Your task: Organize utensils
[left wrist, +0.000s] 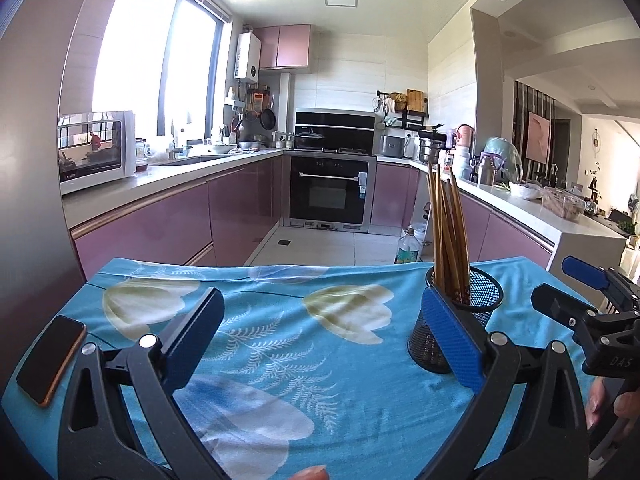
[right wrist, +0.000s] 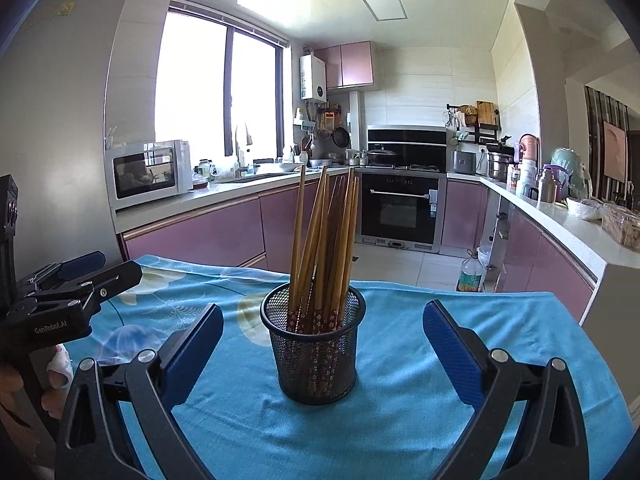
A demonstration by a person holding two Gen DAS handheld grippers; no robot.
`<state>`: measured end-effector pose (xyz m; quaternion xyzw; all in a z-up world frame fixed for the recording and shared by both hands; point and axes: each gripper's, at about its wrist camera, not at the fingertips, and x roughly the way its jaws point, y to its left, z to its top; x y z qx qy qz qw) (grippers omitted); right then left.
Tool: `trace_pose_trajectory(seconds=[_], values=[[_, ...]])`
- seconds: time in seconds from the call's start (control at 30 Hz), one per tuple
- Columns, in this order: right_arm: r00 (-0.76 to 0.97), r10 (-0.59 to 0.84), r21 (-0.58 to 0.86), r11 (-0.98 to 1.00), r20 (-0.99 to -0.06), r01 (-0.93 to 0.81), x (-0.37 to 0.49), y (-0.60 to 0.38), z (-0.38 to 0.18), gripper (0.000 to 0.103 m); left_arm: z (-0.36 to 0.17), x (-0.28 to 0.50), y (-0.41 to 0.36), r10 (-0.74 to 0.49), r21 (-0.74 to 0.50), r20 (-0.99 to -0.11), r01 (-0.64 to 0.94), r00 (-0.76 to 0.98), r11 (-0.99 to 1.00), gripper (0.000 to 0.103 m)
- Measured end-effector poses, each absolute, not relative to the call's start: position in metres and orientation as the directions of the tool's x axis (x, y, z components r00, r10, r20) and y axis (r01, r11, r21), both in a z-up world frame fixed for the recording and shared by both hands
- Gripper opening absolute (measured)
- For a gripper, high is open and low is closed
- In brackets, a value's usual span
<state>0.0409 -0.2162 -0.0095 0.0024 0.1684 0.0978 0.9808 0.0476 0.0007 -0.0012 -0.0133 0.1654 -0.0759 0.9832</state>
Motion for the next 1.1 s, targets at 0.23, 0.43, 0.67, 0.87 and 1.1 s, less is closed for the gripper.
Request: trace_pose_trajectory(seconds=[0.23, 0.43, 0.67, 0.87, 1.1], values=[[0.929, 0.188, 0.041, 0.982, -0.318, -0.184, 0.038, -0.217, -0.012, 0.097, -0.003, 0.036, 0.002, -0.144, -0.048, -0.286, 0.136, 0.947, 0.990, 0.097], [0.932, 0.186, 0.041, 0.982, -0.312, -0.182, 0.035, -0.216, -0.013, 0.097, -0.005, 0.035, 0.000, -0.132, -0.045, -0.287, 0.124, 0.949, 0.991, 0.097], [0.931, 0.186, 0.040, 0.982, -0.313, -0.183, 0.035, -0.216, -0.013, 0.097, -0.005, 0.035, -0.001, -0.126, -0.040, -0.287, 0.120, 0.950, 0.992, 0.097], [0.929, 0.191, 0.044, 0.981, -0.316, -0.186, 0.034, -0.215, -0.013, 0.097, -0.005, 0.035, -0.001, -0.126, -0.039, -0.289, 0.120, 0.949, 0.992, 0.097], [0.930, 0.194, 0.044, 0.981, -0.313, -0.190, 0.034, -0.217, -0.012, 0.097, -0.005, 0.033, -0.003, -0.123, -0.034, -0.281, 0.118, 0.952, 0.992, 0.097]])
